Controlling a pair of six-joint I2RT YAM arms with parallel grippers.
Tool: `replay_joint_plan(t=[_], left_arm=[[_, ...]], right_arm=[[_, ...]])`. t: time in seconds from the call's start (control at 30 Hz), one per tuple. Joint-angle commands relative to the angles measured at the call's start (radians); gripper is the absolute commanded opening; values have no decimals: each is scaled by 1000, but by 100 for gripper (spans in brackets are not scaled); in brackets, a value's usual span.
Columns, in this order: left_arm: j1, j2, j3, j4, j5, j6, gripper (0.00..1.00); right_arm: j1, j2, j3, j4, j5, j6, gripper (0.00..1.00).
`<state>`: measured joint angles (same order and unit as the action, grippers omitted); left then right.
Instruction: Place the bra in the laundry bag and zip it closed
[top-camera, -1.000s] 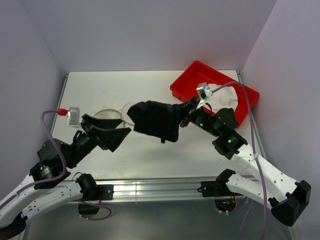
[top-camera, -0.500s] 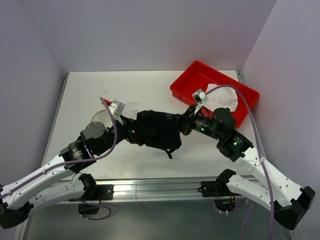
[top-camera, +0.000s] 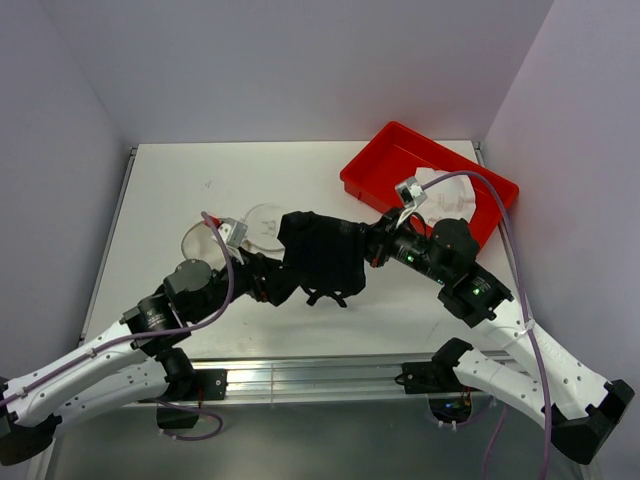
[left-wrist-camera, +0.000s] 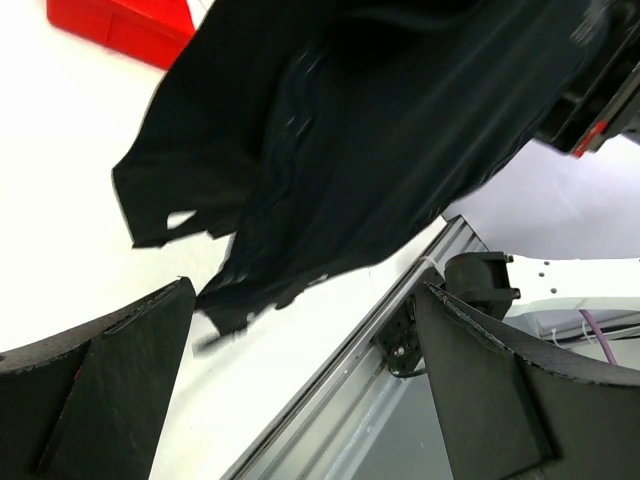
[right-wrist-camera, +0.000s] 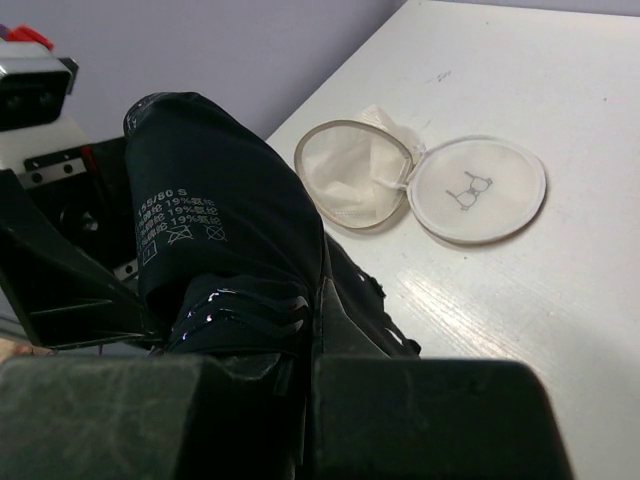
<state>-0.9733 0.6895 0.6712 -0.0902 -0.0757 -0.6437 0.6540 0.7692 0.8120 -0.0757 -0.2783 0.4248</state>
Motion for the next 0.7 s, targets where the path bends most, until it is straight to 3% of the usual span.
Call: replay_joint_plan(t=[0.0, 0.23, 0.33, 0.4, 0.43, 0.47, 0.57, 0.67], left_arm=[[-4, -27, -45, 41, 11, -39, 98], [-4, 56, -39, 148, 68, -11, 98], [-4, 97, -32, 190, 93, -7, 92], [-4, 110, -28, 219, 109, -5, 79], [-4, 111, -25, 224, 117, -5, 64], [-4, 108, -15, 225, 126, -7, 33], [-4, 67, 1, 231, 162, -13, 0], [-5, -1, 21, 248, 148, -17, 0]], right_arm=[[-4, -11, 52, 34, -4, 14, 0], [-4, -15, 39, 45, -25, 32, 0], [-4, -16, 39, 48, -27, 32, 0], [-4, -13, 35, 48, -24, 31, 0], [-4, -13, 33, 48, -19, 29, 0], [-4, -15, 30, 48, -16, 29, 0], [-4, -10, 15, 50, -4, 22, 0], [-5, -5, -2, 62, -12, 28, 0]])
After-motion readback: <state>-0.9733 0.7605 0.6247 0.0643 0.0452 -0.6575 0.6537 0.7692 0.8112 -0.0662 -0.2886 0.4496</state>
